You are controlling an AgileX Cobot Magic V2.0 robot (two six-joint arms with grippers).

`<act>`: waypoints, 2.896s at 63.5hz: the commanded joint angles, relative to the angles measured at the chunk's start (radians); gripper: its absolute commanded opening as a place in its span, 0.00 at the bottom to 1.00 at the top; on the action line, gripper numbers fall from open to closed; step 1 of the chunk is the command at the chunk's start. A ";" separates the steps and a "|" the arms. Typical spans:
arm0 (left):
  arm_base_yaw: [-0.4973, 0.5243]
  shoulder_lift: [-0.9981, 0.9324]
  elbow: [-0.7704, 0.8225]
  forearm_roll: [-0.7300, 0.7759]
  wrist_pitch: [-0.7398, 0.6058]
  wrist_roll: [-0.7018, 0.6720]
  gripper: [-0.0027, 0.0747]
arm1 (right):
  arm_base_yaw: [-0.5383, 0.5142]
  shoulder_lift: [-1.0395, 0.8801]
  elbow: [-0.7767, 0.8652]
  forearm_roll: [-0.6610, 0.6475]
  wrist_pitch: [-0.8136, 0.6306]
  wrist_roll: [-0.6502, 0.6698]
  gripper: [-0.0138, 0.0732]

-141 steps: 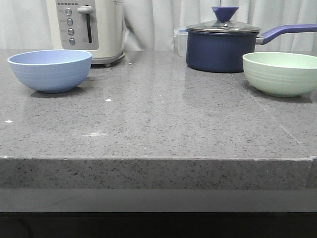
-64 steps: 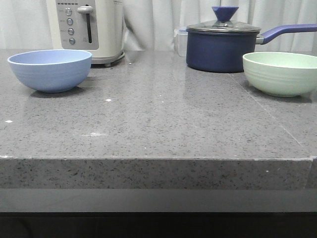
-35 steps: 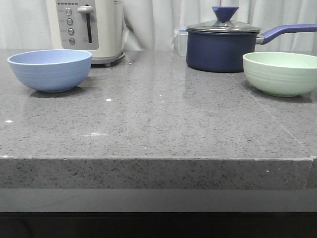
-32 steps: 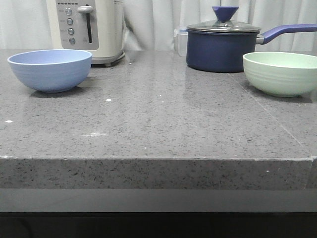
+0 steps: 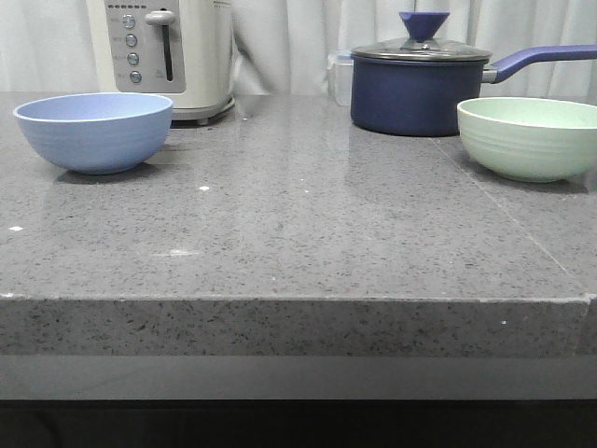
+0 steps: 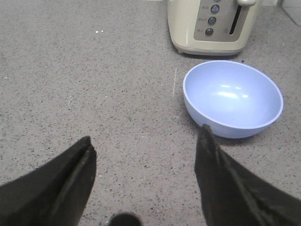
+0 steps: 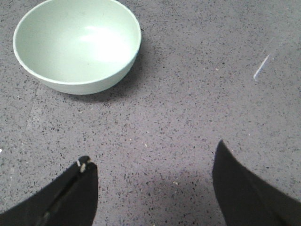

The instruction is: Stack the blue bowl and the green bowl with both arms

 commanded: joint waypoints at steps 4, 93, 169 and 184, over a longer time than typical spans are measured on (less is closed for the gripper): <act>-0.079 0.009 -0.036 -0.029 -0.081 0.000 0.65 | -0.006 0.053 -0.110 0.012 0.001 -0.005 0.76; -0.368 0.009 -0.036 0.037 -0.074 0.051 0.65 | -0.173 0.915 -0.733 0.506 0.241 -0.339 0.34; -0.368 0.009 -0.036 0.037 -0.068 0.051 0.65 | 0.371 1.050 -1.040 0.287 0.277 -0.150 0.10; -0.368 0.009 -0.036 0.037 -0.068 0.051 0.65 | 0.371 1.070 -1.039 0.287 0.247 -0.150 0.21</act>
